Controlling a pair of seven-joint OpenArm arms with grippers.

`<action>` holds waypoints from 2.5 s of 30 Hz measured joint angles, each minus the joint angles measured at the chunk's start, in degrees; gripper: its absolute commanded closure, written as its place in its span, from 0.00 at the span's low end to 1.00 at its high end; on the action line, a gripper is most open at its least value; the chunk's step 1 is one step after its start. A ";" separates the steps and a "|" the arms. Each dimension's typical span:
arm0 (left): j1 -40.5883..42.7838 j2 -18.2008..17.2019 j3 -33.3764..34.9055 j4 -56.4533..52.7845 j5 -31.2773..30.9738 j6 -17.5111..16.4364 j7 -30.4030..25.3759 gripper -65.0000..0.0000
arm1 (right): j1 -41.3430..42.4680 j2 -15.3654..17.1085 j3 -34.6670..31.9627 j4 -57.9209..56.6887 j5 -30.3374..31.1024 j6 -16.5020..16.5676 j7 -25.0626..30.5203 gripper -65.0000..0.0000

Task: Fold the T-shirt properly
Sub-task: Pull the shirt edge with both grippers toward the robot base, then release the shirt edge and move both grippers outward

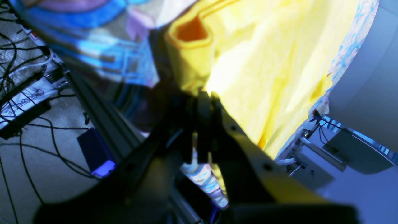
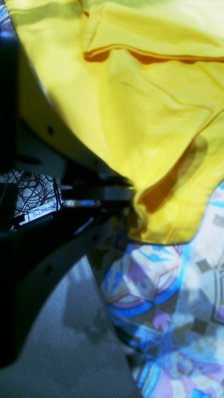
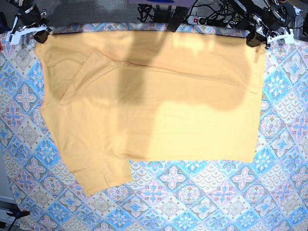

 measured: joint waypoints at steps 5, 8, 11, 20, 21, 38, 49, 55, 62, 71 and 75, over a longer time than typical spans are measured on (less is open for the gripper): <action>1.18 -0.02 -0.04 0.04 -0.22 -0.17 0.46 1.00 | -0.76 0.00 0.00 0.02 0.02 0.00 0.02 1.00; 1.66 -0.02 -0.09 0.09 -0.22 -0.17 0.42 1.00 | -1.05 0.00 0.00 0.00 -0.02 0.00 0.00 1.00; 1.90 -0.02 -0.11 0.09 -0.22 -0.17 0.44 1.00 | -1.29 0.00 0.00 0.00 0.02 0.02 0.00 1.00; 1.88 -0.17 -0.11 0.09 -0.22 -0.17 0.59 1.00 | -1.70 -0.02 0.00 -0.11 0.02 0.02 0.02 1.00; 1.88 -0.20 -0.11 0.09 -0.22 -0.17 0.59 1.00 | -1.70 -0.02 0.00 -0.11 0.02 0.00 0.02 0.99; 1.90 -0.33 -0.37 0.31 -1.27 -0.66 3.72 0.67 | -1.36 -0.48 2.62 -2.97 -0.04 0.02 0.55 0.86; 2.25 -0.28 -0.39 0.31 -1.31 -0.70 5.14 0.66 | -1.36 -0.74 5.18 -4.04 -0.20 -0.13 -0.02 0.83; 4.33 -0.11 -0.35 0.31 -1.09 0.28 6.78 0.67 | -1.49 -0.74 5.31 -4.09 -0.35 -0.17 0.00 0.78; 6.32 0.15 -0.37 0.20 -1.51 0.00 6.54 0.67 | -1.53 -0.70 5.31 -4.09 -0.37 -0.20 -0.02 0.78; 6.82 0.07 -1.64 0.20 -5.95 0.02 6.80 0.67 | -2.05 -0.85 8.22 -4.07 -0.35 -0.13 -0.04 0.78; 6.97 -0.35 -1.77 0.20 -5.92 0.04 7.34 0.67 | -2.49 -1.70 10.58 -4.07 -0.39 -0.48 -0.13 0.78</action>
